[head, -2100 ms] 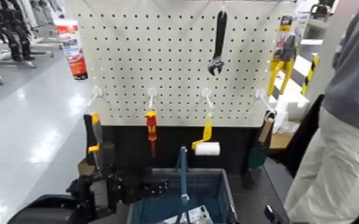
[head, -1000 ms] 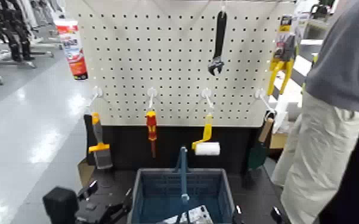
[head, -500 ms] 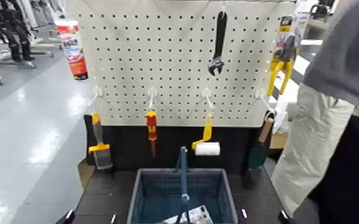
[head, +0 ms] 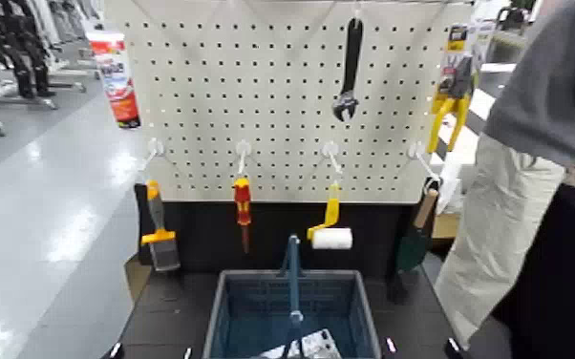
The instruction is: Put the blue scissors into the crate.
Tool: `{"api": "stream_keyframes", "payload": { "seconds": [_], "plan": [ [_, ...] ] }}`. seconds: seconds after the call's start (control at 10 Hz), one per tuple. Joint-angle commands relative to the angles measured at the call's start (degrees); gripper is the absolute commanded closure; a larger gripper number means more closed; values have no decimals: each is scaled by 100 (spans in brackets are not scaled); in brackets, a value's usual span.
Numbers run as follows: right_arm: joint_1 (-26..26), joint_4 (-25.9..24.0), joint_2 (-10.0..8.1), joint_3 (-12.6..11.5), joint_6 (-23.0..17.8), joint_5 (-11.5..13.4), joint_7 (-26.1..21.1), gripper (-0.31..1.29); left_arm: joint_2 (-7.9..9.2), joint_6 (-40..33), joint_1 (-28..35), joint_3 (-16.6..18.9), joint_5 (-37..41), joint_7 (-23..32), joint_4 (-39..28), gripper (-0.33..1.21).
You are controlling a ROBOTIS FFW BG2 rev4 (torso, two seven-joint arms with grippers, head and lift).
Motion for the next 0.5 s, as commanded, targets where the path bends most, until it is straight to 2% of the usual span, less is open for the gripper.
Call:
{"api": "stream_keyframes", "payload": {
  "seconds": [0.1,0.5],
  "plan": [
    [-18,-1,12,-47,35,51,47,21,-229,-8,-17,-26,13,-11,16,-2],
    [-18,-80,39,-56,150,183,56,14,-176,1,-34,-53,13,-11,16,-2]
  ]
}}
